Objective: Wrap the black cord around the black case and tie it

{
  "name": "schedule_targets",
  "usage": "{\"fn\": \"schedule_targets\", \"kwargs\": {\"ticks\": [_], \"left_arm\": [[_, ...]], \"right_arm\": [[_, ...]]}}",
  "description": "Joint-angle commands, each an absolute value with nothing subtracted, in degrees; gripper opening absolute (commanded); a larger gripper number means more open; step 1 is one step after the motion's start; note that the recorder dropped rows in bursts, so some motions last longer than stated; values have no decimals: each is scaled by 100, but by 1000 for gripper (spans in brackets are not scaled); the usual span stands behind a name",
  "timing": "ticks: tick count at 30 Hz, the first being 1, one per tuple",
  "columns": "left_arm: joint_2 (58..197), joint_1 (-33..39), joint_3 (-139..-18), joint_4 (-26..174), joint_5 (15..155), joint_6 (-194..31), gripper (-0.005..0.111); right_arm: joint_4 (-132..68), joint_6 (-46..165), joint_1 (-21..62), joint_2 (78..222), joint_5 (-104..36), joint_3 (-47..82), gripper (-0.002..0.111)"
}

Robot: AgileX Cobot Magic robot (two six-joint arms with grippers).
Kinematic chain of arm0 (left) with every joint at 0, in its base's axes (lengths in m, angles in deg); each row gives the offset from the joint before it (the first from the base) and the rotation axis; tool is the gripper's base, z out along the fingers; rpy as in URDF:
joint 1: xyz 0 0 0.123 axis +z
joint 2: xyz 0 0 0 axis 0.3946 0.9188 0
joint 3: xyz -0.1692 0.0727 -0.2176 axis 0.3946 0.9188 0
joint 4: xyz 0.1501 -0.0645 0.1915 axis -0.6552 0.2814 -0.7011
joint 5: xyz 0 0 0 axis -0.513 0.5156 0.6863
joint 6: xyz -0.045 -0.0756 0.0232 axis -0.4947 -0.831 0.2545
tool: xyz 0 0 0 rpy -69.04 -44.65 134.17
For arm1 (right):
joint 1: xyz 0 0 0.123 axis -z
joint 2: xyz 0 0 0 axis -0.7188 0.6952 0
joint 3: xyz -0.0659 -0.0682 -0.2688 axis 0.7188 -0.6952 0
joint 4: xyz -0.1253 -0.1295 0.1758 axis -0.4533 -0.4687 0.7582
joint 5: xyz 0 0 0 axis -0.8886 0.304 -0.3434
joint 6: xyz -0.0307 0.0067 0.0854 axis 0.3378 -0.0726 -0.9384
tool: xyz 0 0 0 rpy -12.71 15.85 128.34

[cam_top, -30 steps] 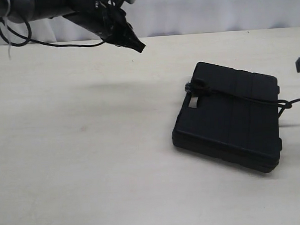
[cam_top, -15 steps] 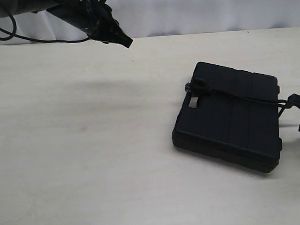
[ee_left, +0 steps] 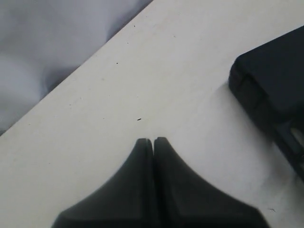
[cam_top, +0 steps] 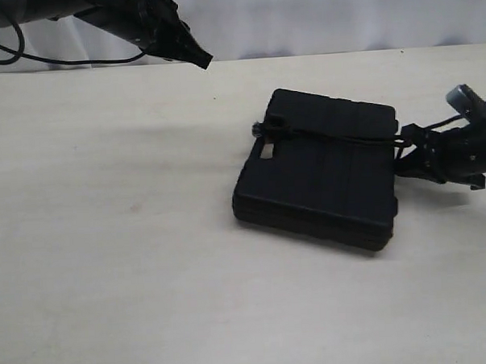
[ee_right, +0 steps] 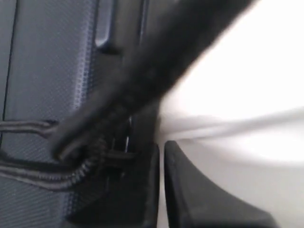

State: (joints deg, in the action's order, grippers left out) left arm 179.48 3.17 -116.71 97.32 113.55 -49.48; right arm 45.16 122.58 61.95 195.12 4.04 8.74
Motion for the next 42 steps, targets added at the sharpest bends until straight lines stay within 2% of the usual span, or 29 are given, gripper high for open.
{"fn": "schedule_targets", "kwargs": {"ticks": [1,6,15,23,25,26,28,29,31,42], "left_arm": [[17886,333,-11650,9749,11307,-4921,0],[17824,462,-11650,9740,11475,-4879,0],[17573,1023,-11650,10113,11897,-4992,0],[17198,1121,-11650,10244,12302,-4945,0],[17136,1121,-11650,10287,12383,-4945,0],[17111,1121,-11650,10341,12433,-4916,0],[17111,1121,-11650,10393,12576,-4839,0],[17111,1121,-11650,10393,12683,-4811,0],[17111,1121,-11622,10382,12782,-4802,0],[17111,1121,-11080,10353,12101,-4515,0]], "right_arm": [[4454,12432,5682,19627,845,1362,4],[4060,12064,5598,19337,1343,1777,4],[3734,11714,5994,17942,765,1428,4],[3519,11226,6115,16822,293,1166,4],[3448,11212,6045,16799,604,1199,9],[3337,11151,5994,16835,749,1247,15],[3245,10985,5922,16974,801,1286,32],[3226,10871,5880,17060,801,1286,45],[3216,10731,5772,17241,726,1299,57],[3086,10027,5307,18935,-190,2435,55]]}}
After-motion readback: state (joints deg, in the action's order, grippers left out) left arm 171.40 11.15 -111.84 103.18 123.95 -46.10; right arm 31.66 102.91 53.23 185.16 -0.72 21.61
